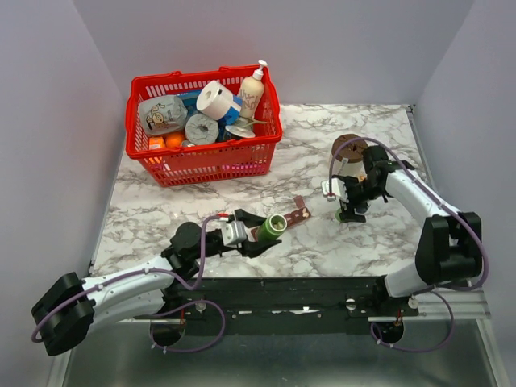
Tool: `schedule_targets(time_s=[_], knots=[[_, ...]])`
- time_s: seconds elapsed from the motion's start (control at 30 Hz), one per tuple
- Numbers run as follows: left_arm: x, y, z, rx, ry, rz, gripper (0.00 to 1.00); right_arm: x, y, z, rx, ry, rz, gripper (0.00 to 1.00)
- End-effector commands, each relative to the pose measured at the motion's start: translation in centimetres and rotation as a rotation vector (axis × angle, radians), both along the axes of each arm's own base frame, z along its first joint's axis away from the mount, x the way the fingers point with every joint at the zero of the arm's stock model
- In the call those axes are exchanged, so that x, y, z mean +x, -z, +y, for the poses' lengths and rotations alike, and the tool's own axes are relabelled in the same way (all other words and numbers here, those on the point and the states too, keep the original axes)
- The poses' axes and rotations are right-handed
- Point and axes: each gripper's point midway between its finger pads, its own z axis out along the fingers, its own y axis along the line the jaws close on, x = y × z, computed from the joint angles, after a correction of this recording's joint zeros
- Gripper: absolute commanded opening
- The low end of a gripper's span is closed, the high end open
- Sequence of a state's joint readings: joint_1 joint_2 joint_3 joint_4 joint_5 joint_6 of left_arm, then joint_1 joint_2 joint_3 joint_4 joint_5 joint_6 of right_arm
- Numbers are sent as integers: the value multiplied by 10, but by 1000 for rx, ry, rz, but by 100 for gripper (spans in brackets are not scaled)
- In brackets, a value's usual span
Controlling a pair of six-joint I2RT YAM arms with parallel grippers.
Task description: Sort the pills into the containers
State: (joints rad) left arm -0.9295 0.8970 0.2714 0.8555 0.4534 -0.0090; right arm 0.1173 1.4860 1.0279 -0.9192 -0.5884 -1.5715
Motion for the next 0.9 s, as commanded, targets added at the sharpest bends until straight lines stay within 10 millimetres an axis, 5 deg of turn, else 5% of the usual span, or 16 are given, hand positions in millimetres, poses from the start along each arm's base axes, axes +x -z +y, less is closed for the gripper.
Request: schedule_targets(time_s=[0.0,0.33,0.63,0.73,0.87], knots=[[-4,4,12,6,-21,-38,0,16,25,-17,-173,42,-29,99],[-3,9,19,-2,-48,-17,0,13,60,-27,-334,50,-4,96],[-4,10,19,5,-49,-11,0,8,74,-29,-360,84,48,81],[-4,13,19,11,-47,-4,0,5,73,-27,-348,92,59,69],[-6,18,16,31,-27,5,0,-1,58,-15,-276,114,104,35]])
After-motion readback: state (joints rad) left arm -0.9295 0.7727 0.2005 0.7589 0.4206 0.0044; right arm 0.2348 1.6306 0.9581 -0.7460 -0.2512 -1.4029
